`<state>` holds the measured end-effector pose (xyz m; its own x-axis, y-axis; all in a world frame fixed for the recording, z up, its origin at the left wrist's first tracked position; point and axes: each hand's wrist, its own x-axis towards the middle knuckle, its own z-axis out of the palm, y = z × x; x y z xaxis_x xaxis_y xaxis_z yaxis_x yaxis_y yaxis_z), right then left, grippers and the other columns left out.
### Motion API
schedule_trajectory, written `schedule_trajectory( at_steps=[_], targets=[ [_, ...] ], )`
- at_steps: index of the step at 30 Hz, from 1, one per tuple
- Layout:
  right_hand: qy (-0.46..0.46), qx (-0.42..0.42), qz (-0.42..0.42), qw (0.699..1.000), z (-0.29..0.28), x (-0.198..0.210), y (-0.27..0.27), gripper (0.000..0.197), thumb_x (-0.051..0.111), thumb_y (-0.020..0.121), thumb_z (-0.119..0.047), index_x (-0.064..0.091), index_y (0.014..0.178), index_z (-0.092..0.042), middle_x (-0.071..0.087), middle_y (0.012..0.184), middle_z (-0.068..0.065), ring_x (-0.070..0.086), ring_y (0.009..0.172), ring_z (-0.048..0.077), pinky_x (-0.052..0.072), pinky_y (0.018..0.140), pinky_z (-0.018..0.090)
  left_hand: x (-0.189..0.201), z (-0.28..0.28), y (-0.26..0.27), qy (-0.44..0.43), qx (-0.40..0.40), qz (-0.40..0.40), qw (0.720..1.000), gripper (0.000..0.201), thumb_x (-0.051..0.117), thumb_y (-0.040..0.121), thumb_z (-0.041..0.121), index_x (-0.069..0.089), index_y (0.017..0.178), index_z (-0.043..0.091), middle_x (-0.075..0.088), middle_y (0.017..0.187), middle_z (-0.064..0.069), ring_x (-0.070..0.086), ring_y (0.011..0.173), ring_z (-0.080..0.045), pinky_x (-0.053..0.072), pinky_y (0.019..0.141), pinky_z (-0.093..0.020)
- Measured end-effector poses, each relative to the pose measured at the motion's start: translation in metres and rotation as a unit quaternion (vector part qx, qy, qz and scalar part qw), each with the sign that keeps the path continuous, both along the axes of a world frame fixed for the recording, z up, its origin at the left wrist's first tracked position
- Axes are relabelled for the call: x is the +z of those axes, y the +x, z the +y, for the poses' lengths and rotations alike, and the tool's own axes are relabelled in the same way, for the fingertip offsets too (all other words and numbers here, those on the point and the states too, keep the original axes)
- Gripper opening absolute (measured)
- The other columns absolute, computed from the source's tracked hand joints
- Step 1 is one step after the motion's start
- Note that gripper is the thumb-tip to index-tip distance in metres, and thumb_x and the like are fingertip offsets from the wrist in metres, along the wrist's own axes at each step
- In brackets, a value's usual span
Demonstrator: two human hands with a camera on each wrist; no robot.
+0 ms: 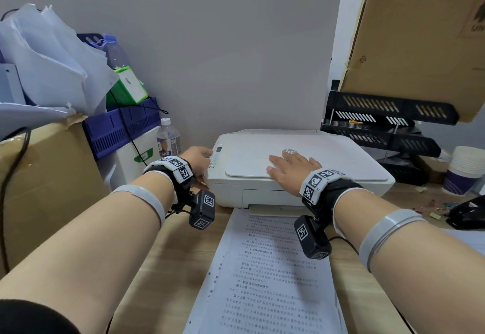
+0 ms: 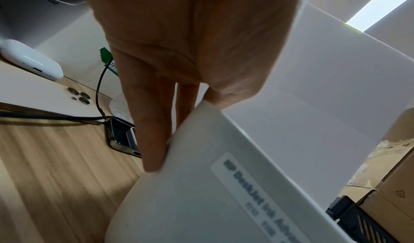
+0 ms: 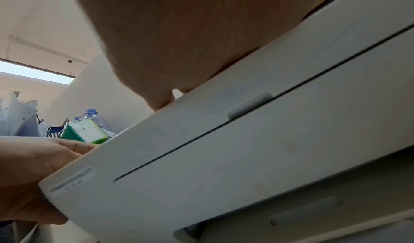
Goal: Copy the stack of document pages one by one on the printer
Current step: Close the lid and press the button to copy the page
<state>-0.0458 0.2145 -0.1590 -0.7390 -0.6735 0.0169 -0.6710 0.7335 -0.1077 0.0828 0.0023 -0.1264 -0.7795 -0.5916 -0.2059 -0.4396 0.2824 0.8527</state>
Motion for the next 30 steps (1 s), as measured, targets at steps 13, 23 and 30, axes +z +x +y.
schedule_trajectory(
  at_steps=[13,23,30],
  targets=[
    [-0.001,0.001,0.002,1.0,0.0,-0.001,0.0,0.057,0.015,0.1,-0.056,0.016,0.154,-0.037,0.006,0.166,0.0,0.001,0.152,0.019,0.001,0.121,0.051,-0.002,0.001,0.0,0.012,0.003,0.009,1.0,0.039,0.053,0.098,0.01,0.054,0.136,0.021,0.072,0.105,-0.014,0.072,0.089,-0.037,0.058,0.08,-0.056],
    [0.016,0.005,0.013,1.0,0.0,-0.003,-0.007,0.068,0.013,0.093,-0.07,0.014,0.154,-0.039,0.004,0.166,0.001,-0.001,0.153,0.02,0.002,0.121,0.052,0.0,-0.004,-0.012,-0.085,-0.001,-0.048,0.995,0.027,0.051,0.097,0.002,0.065,0.112,0.02,0.072,0.104,-0.018,0.071,0.088,-0.042,0.058,0.076,-0.058],
    [0.027,0.01,0.025,0.999,-0.001,-0.004,-0.01,0.082,0.014,0.085,-0.082,0.017,0.153,-0.038,0.005,0.166,0.003,0.0,0.153,0.02,0.006,0.12,0.054,0.001,-0.019,-0.023,-0.154,-0.027,-0.093,0.983,0.02,0.057,0.088,0.0,0.07,0.094,0.014,0.075,0.093,-0.018,0.073,0.087,-0.039,0.059,0.077,-0.056]
  ],
)
